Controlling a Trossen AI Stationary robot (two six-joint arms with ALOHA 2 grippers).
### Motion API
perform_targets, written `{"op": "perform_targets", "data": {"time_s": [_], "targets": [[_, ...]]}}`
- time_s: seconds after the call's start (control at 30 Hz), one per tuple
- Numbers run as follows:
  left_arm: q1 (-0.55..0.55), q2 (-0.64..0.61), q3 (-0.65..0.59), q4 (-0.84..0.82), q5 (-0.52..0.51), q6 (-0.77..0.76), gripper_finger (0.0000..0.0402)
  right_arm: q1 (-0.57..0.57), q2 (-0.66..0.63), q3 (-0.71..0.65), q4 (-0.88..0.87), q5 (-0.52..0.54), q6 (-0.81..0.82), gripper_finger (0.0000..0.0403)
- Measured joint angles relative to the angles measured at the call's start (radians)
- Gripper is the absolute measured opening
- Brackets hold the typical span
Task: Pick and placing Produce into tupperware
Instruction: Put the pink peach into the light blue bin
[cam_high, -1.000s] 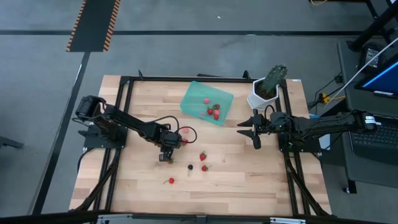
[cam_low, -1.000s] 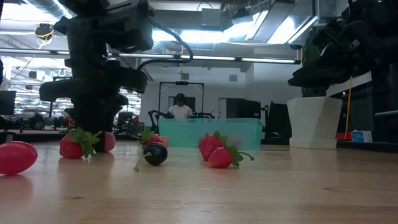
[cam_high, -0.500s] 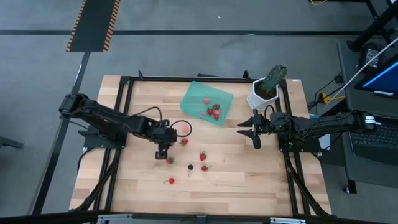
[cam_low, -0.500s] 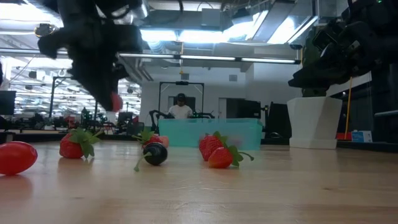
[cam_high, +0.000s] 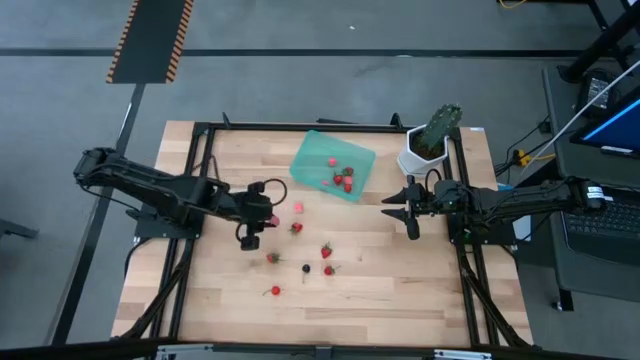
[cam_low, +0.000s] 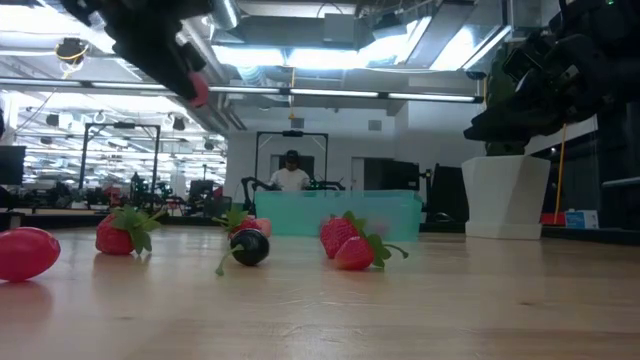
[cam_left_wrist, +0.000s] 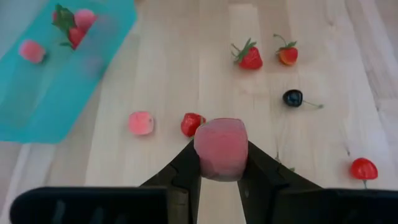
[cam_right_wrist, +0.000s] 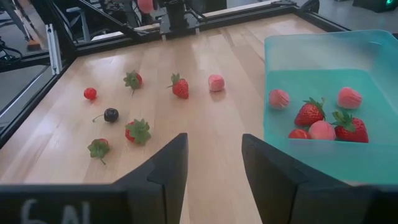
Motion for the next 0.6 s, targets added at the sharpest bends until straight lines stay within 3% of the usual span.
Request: {"op": "perform_targets", "data": {"time_s": [0.6], "targets": [[-0.002,-0.369,-0.487,0.619,0.031,0.049,0.0073,0.000,0.000,0.000,-0.001,0.000,0.000,0.0154]]}}
